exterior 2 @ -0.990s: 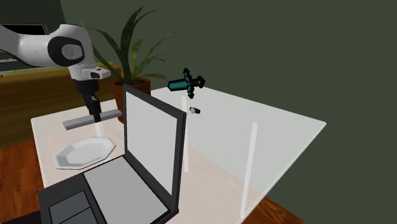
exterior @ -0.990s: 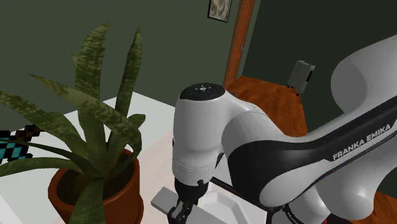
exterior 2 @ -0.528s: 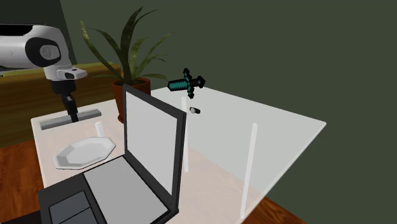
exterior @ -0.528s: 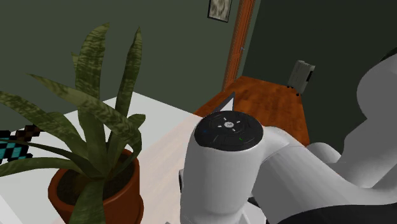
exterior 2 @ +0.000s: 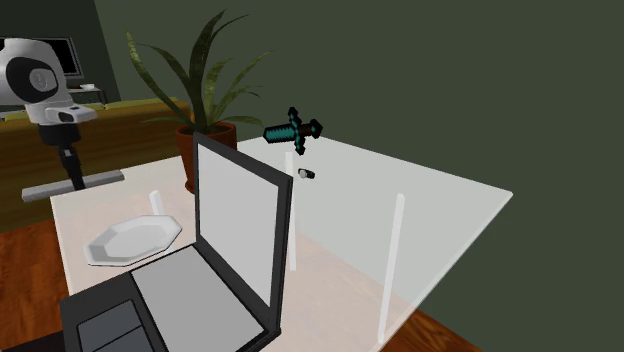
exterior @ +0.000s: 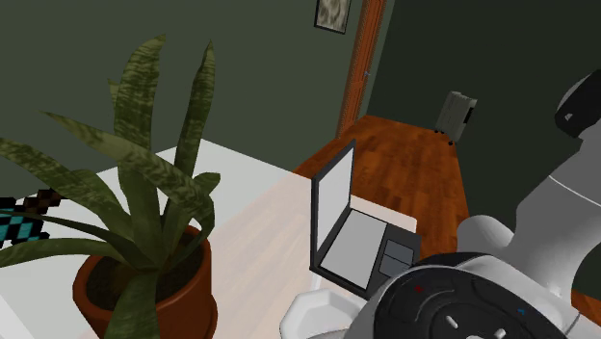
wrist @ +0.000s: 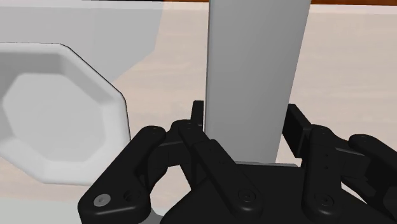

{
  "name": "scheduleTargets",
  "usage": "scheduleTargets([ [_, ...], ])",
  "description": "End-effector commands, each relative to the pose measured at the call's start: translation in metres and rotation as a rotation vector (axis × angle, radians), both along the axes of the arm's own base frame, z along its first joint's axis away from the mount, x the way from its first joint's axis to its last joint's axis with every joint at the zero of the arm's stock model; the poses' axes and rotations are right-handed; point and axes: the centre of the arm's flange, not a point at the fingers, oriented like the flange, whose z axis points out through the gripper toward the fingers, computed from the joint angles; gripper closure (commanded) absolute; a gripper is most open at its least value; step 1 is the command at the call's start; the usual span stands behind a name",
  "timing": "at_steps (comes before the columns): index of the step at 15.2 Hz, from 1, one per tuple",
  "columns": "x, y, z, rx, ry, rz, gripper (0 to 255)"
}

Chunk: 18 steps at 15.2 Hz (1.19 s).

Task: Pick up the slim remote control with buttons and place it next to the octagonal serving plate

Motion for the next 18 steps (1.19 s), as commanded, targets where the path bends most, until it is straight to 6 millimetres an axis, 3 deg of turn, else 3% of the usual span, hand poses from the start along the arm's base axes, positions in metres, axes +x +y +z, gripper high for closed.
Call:
scheduleTargets([
  [1,-0.02,0.01,-0.001,0.0,0.0,-0.002,255],
  [15,-0.02,0.01,-0.075,0.0,0.0,-0.002,255],
  [18,-0.02,0.01,-0.079,0.0,0.0,-0.002,255],
])
